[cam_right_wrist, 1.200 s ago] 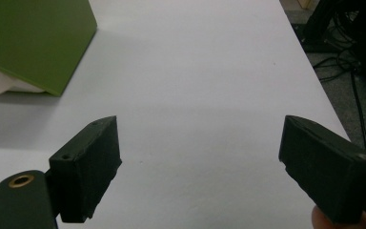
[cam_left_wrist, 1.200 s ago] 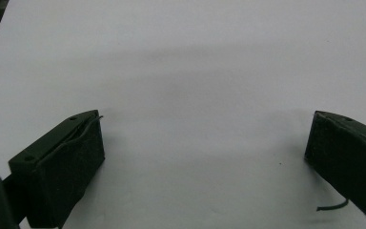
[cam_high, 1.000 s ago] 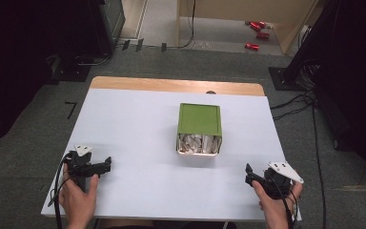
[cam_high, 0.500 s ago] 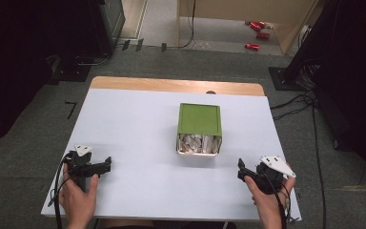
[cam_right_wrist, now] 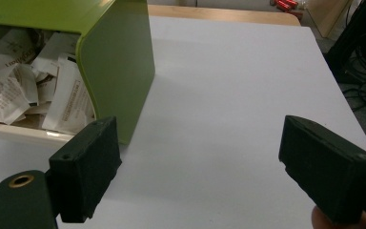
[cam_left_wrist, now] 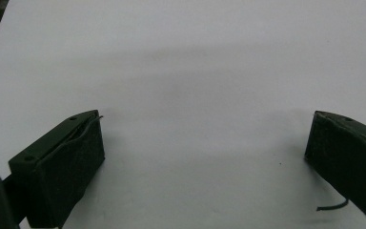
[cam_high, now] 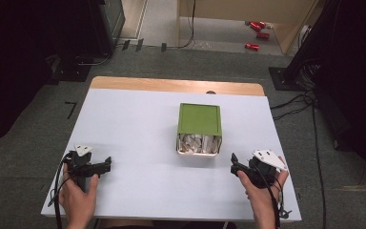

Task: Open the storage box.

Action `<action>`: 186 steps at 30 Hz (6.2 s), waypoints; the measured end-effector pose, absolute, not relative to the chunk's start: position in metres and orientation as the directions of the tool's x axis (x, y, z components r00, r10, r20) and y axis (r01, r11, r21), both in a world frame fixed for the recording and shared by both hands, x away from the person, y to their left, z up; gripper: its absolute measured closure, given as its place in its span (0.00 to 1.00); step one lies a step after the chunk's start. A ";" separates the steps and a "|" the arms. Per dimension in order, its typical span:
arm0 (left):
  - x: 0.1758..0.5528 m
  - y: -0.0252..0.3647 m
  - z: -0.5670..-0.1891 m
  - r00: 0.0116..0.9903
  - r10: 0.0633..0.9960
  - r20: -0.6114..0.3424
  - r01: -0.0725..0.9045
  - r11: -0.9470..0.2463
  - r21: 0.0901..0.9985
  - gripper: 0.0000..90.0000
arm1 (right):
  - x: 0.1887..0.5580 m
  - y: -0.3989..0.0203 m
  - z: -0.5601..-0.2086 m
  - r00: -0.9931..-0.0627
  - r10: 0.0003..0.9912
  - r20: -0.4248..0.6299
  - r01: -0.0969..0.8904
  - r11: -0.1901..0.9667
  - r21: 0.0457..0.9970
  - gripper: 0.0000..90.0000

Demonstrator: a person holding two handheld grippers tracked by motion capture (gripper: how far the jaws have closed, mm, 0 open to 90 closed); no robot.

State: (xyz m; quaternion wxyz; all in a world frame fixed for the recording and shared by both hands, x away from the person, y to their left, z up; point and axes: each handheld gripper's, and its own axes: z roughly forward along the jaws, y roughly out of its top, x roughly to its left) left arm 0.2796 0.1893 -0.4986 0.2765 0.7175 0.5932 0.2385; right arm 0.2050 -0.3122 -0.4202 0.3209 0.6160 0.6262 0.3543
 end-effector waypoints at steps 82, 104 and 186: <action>0.280 0.189 -0.499 0.183 0.983 0.014 0.720 -0.143 0.680 0.00 | 0.276 -0.251 -0.464 0.009 0.999 0.036 0.579 -0.034 0.815 0.21; 0.280 0.189 -0.499 0.183 0.983 0.014 0.719 -0.143 0.680 0.00 | 0.267 -0.258 -0.476 0.010 0.998 0.062 0.601 -0.056 0.797 0.28; 0.280 0.189 -0.499 0.182 0.983 0.014 0.720 -0.143 0.679 0.00 | 0.196 -0.240 -0.433 -0.010 0.984 0.178 0.473 -0.152 0.868 1.00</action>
